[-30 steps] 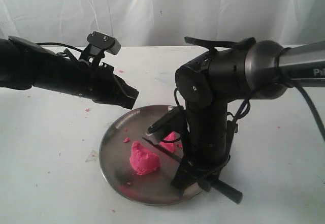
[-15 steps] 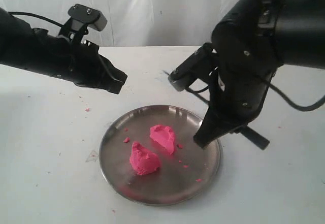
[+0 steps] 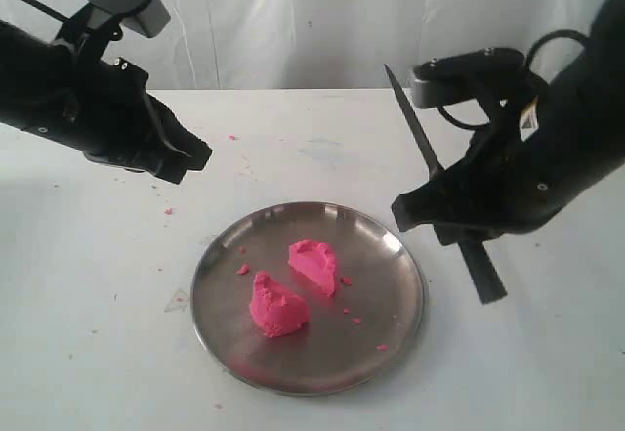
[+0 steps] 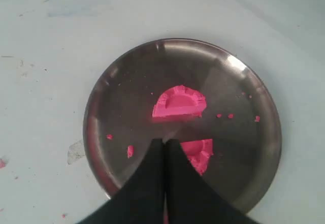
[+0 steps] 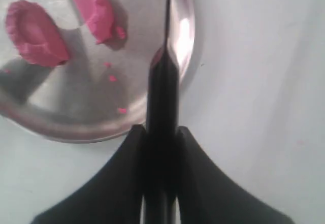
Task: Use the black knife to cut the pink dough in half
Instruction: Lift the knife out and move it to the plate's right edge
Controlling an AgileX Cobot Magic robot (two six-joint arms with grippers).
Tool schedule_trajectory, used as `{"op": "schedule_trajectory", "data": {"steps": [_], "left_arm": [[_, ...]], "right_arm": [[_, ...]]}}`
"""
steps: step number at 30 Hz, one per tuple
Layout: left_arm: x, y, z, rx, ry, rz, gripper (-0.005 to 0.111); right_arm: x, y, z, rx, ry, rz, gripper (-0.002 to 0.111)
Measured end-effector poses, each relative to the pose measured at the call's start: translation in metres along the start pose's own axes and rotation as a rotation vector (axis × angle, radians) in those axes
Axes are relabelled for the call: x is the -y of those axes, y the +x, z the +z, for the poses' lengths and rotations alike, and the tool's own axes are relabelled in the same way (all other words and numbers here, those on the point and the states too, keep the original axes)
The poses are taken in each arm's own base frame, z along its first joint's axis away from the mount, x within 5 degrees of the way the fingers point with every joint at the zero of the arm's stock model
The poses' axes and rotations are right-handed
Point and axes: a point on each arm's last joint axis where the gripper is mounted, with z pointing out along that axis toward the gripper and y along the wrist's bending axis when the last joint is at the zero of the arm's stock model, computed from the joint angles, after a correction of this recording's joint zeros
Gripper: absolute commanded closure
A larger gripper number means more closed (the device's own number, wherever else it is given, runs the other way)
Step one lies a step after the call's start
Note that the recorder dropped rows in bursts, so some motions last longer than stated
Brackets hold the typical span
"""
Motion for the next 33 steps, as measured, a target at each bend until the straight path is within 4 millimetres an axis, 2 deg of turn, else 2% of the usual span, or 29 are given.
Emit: {"op": "schedule_trajectory", "data": {"steps": [3, 8, 13, 21, 33], "left_arm": [[0.006, 0.0, -0.011, 0.0, 0.01, 0.009, 0.107], [0.015, -0.001, -0.028, 0.019, 0.022, 0.011, 0.107], [0.02, -0.001, -0.036, 0.02, 0.035, 0.015, 0.107], [0.021, 0.0, -0.036, 0.016, 0.04, 0.016, 0.107], [0.021, 0.0, -0.036, 0.015, 0.041, 0.017, 0.107]], "right_arm": [[0.0, 0.019, 0.014, -0.004, -0.15, 0.084, 0.108], [-0.014, 0.048, 0.037, 0.019, -0.426, 0.238, 0.108], [-0.02, 0.067, 0.051, 0.106, -0.588, 0.389, 0.108], [-0.012, 0.078, 0.061, 0.188, -0.572, 0.536, 0.108], [-0.005, 0.076, 0.064, 0.218, -0.498, 0.566, 0.108]]}}
